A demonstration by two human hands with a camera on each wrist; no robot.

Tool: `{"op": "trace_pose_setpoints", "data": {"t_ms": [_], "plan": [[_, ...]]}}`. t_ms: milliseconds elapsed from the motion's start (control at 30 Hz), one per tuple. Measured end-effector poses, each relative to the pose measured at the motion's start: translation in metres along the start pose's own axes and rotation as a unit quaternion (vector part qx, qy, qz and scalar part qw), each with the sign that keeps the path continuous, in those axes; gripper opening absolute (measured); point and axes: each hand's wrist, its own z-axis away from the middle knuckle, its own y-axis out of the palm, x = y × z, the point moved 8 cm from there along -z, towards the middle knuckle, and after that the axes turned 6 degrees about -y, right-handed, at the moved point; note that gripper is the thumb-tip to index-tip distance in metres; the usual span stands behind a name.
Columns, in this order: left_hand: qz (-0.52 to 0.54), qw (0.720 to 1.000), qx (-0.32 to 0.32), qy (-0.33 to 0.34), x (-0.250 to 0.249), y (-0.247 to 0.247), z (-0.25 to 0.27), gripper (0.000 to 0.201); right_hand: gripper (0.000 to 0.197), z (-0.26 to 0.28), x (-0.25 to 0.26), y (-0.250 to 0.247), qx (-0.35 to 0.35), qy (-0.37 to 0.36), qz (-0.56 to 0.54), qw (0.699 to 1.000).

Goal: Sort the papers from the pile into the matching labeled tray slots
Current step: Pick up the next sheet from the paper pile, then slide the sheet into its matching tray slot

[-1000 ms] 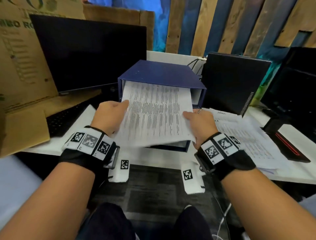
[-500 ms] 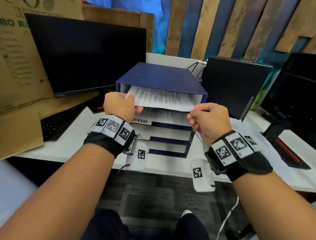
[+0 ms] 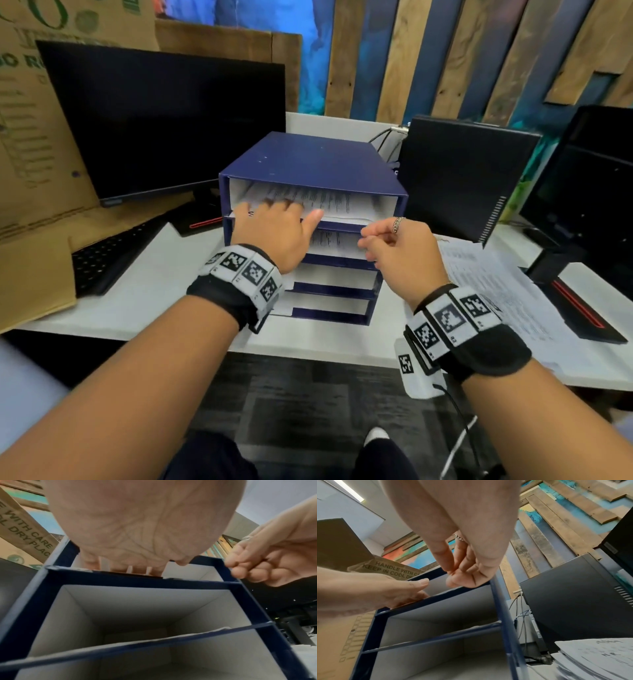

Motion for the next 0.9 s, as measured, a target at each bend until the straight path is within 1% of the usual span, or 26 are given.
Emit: {"op": "trace_pose_setpoints", "data": {"t_ms": [67, 100, 133, 200, 233, 333, 400, 500, 567, 600, 633, 700, 733, 800, 900], "plan": [[-0.007, 1.000, 0.004, -0.003, 0.001, -0.003, -0.005, 0.067, 0.016, 0.002, -0.011, -0.007, 0.005, 0.009, -0.002, 1.000], [-0.004, 1.000, -0.020, -0.003, -0.003, -0.009, -0.005, 0.061, 0.017, 0.001, -0.018, -0.012, 0.002, 0.015, 0.001, 1.000], [0.015, 0.998, -0.061, 0.003, -0.008, -0.017, -0.002, 0.053, 0.017, 0.001, -0.025, -0.018, -0.005, 0.020, 0.009, 1.000], [0.096, 0.985, -0.142, 0.025, -0.026, -0.032, 0.013, 0.035, 0.018, -0.001, -0.042, -0.032, -0.022, 0.034, 0.049, 0.998], [0.139, 0.977, -0.159, 0.034, -0.037, -0.036, 0.022, 0.029, 0.018, -0.001, -0.051, -0.040, -0.029, 0.043, 0.075, 0.996], [0.216, 0.964, -0.141, 0.064, -0.081, -0.027, 0.044, 0.025, 0.018, -0.001, -0.086, -0.061, -0.026, 0.073, 0.176, 0.981], [0.247, 0.958, -0.108, 0.098, -0.115, -0.015, 0.052, 0.024, 0.016, 0.001, -0.116, -0.073, 0.019, 0.107, 0.243, 0.964], [0.280, 0.951, -0.019, 0.133, -0.160, 0.018, 0.053, 0.021, 0.030, 0.010, -0.157, -0.088, 0.120, 0.165, 0.329, 0.922], [0.300, 0.943, 0.062, 0.128, -0.185, 0.048, 0.052, 0.020, 0.042, 0.013, -0.179, -0.102, 0.157, 0.184, 0.376, 0.894], [0.308, 0.938, 0.104, 0.122, -0.195, 0.063, 0.053, 0.022, 0.047, 0.014, -0.187, -0.107, 0.169, 0.190, 0.388, 0.886], [0.313, 0.932, 0.144, 0.115, -0.205, 0.077, 0.053, 0.025, 0.050, 0.015, -0.193, -0.114, 0.178, 0.200, 0.394, 0.879], [0.320, 0.918, 0.215, 0.090, -0.219, 0.103, 0.051, 0.037, 0.048, 0.018, -0.202, -0.126, 0.193, 0.217, 0.398, 0.870], [0.317, 0.914, 0.238, 0.081, -0.226, 0.113, 0.049, 0.041, 0.048, 0.020, -0.206, -0.131, 0.204, 0.224, 0.404, 0.863], [0.292, 0.915, 0.267, 0.077, -0.237, 0.128, 0.044, 0.044, 0.055, 0.022, -0.213, -0.137, 0.225, 0.231, 0.413, 0.852], [0.249, 0.915, 0.311, 0.060, -0.250, 0.148, 0.037, 0.048, 0.063, 0.020, -0.217, -0.140, 0.243, 0.220, 0.430, 0.841]]}}
